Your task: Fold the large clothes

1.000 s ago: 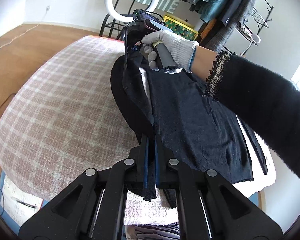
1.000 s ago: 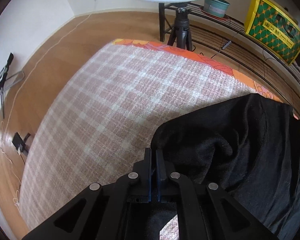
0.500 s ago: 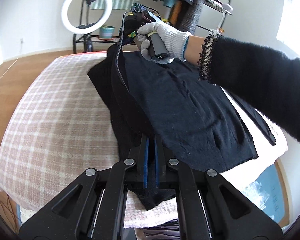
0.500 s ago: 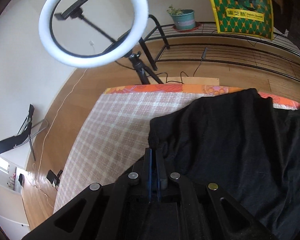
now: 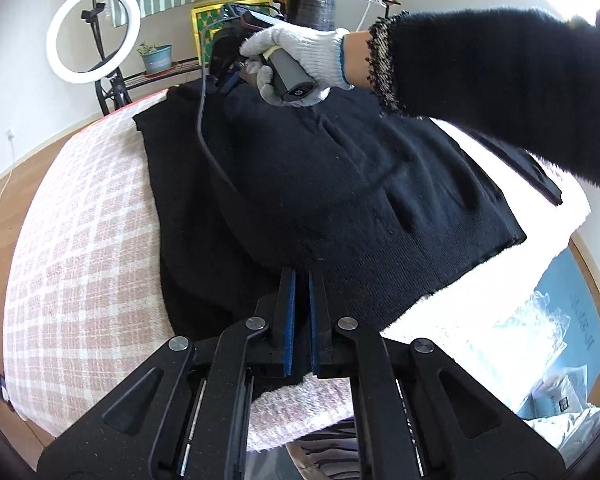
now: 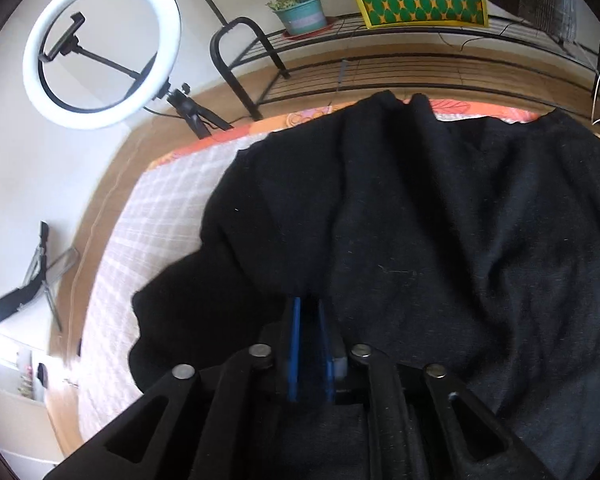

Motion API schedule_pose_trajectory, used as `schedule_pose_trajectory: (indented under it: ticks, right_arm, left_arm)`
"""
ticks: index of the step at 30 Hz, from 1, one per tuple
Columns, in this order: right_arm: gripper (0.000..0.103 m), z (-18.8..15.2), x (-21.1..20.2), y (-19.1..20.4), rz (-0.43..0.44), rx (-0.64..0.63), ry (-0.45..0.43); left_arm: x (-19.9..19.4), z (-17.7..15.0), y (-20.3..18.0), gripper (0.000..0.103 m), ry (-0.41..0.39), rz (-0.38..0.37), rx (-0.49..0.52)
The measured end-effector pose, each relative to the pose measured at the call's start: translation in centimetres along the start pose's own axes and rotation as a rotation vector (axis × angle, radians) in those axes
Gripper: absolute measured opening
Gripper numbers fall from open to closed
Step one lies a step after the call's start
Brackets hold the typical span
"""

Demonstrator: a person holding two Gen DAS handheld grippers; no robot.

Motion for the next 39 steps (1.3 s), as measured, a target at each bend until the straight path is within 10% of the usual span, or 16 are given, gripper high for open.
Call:
schedule_pose_trajectory:
  ticks: [1, 12, 24, 33, 39]
  right_arm:
    - [0.035, -0.1, -0.4, -0.2, 0.001, -0.001, -0.006]
    - [0.036, -3.0, -11.5, -4.1, 0.129, 0.011, -0.123]
    - [0.036, -13.2, -26.1, -6.3, 0.188, -0.048, -0.262]
    - [0.036, -27.0, -20.4, -0.9, 0.168, -0.154, -0.057]
    - [0.036, -28.4, -13.9, 2.1, 0.119, -0.181, 0.061]
  left_arm:
    - [0.0, -0.2, -0.5, 0.003, 0.008, -0.016, 0.01]
    - [-2.6, -3.4, -3.7, 0.006, -0.002, -0.1, 0.028]
    - [-5.7, -5.5, 2.8, 0.006, -0.081, -0.157, -0.3]
    - [-1.0, -5.9, 7.0, 0.006, -0.007, -0.18, -0.492]
    - [-0.3, -6.1, 7.6, 0.008, 0.009, -0.143, -0.507]
Point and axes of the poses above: each gripper's, at about its wrist camera, not at the fingertips, and x roughly the way its jaws point, y to its left, z to its top, the point moved 7 cm from there along x, roughly the way its jaws point, and after that the axes turned 12 degrees about -z, right-handed, at the moved point
